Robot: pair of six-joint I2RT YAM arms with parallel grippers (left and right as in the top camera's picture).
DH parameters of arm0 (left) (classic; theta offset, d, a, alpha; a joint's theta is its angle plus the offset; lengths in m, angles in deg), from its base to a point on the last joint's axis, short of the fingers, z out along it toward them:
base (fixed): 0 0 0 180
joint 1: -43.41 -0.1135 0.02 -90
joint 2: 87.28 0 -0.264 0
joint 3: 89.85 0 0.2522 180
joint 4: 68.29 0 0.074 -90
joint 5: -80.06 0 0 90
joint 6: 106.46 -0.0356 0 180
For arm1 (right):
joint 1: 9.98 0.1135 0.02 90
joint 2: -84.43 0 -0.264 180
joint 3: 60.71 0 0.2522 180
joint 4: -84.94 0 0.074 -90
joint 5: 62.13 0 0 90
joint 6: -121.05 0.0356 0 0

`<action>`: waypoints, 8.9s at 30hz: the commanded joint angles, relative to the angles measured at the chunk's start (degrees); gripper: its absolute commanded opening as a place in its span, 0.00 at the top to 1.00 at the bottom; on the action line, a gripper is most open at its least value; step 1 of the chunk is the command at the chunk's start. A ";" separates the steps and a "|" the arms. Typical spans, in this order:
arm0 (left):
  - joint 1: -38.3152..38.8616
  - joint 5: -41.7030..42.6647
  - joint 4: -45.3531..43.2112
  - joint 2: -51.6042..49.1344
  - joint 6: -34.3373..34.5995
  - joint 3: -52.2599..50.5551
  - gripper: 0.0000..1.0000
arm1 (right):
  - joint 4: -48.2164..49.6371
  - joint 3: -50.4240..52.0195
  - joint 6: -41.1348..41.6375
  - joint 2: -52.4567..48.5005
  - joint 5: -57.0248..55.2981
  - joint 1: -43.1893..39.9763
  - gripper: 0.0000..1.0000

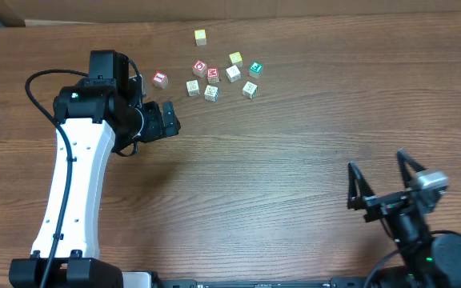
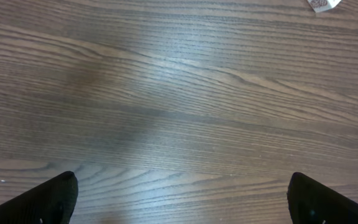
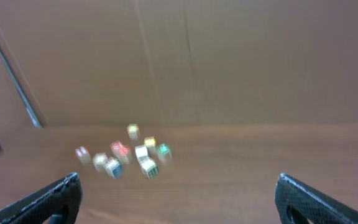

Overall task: Flip 5 blocks
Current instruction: 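Raise the right arm and move its gripper toward the block cluster, then lower the right gripper onto the cream K block and grasp it, then carry the K block toward the front and rotate it in the right gripper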

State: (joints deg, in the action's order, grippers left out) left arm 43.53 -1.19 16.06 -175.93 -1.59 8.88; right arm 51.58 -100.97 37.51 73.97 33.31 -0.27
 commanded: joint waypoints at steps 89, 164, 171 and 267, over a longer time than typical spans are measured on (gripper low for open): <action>-0.11 -0.26 -0.42 -0.22 -0.07 1.44 0.00 | -18.56 -50.01 28.30 -88.70 -3.45 14.97 0.00; -0.11 -0.24 -0.42 -0.22 -0.04 1.44 0.00 | -21.53 -88.11 31.74 -121.68 -15.74 19.89 0.41; -0.11 -0.24 -0.42 -0.22 -0.07 1.44 0.00 | -21.16 -88.04 31.74 -125.59 -20.46 20.96 0.39; -0.11 -0.24 -0.44 -0.22 -0.07 1.44 0.00 | -13.25 -40.46 34.27 -93.72 -7.54 38.82 0.78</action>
State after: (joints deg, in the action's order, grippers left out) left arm 43.53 -1.23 15.75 -175.93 -1.59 9.03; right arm 37.44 -142.41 71.54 -19.16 26.38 37.85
